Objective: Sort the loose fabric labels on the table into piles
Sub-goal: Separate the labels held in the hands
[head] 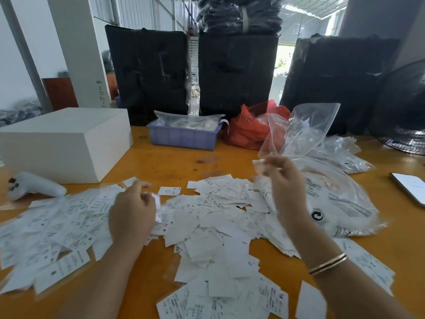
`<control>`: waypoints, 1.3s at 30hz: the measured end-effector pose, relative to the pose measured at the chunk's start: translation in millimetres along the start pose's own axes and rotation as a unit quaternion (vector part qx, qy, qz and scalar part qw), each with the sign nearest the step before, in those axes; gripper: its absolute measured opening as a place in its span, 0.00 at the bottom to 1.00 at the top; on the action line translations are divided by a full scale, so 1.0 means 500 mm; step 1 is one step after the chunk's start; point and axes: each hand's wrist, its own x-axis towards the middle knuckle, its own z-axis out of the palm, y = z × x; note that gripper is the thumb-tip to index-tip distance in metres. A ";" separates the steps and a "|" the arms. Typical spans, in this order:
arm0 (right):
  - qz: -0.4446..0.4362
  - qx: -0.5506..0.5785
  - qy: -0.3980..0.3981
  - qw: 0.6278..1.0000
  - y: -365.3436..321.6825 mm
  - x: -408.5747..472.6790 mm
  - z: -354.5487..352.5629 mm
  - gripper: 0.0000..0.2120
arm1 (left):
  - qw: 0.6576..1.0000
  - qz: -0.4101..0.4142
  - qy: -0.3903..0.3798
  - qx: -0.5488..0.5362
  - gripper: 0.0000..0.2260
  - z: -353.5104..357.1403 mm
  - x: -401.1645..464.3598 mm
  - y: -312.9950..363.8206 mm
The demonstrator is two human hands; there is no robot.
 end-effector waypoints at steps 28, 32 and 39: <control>-0.019 -0.444 0.081 0.892 0.122 0.072 -0.184 0.09 | 0.920 0.278 -0.241 -0.138 0.08 0.044 -0.053 0.038; -0.150 -0.286 0.082 0.943 0.062 0.055 -0.145 0.03 | 0.933 0.239 -0.220 -0.155 0.08 0.045 -0.052 0.041; -0.030 -0.111 -0.235 0.965 0.004 -0.045 0.009 0.03 | 0.922 0.145 -0.266 -0.242 0.06 0.021 -0.057 0.056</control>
